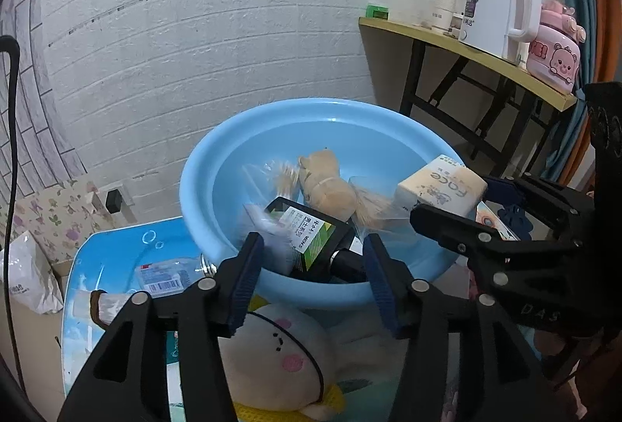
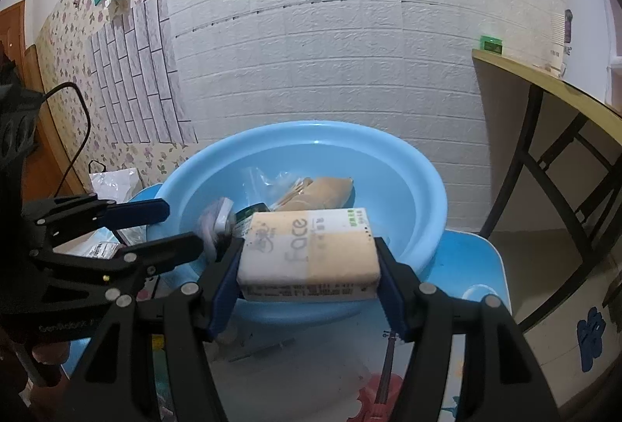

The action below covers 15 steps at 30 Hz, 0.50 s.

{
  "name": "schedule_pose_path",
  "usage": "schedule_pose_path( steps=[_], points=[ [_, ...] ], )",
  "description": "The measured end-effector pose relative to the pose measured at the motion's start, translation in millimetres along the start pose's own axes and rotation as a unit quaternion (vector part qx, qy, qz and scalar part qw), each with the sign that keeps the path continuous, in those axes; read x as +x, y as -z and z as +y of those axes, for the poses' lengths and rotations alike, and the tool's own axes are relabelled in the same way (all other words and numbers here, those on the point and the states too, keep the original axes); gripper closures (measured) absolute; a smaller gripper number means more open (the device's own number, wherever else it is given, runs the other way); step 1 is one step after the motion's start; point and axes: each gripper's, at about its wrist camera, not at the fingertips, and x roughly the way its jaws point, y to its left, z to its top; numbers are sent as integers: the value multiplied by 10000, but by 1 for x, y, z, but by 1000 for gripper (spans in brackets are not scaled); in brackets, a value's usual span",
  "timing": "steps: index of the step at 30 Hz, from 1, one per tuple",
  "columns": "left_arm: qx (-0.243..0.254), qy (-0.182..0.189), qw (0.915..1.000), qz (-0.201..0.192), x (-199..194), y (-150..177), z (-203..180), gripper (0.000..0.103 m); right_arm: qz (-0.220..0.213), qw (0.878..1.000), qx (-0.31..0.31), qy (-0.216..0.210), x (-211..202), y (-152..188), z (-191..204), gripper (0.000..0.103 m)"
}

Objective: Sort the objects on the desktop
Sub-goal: 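Open both tools to release the snack bag and tissue pack into the basin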

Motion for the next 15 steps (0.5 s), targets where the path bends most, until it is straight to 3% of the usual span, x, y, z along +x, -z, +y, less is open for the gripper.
schedule_pose_path(
  steps=[7,11,15],
  points=[
    [-161,-41,9999,-12,-10,5,9,48,2,9999,30,124,-8,1,3,40],
    [-241,-110,9996,-10,-17,11,14,48,22,9998,86,193,-11,4,5,30],
    [-310,-194,9993,-50,-28,17,21,48,44,9997,129,209,-13,5,7,30]
  ],
)
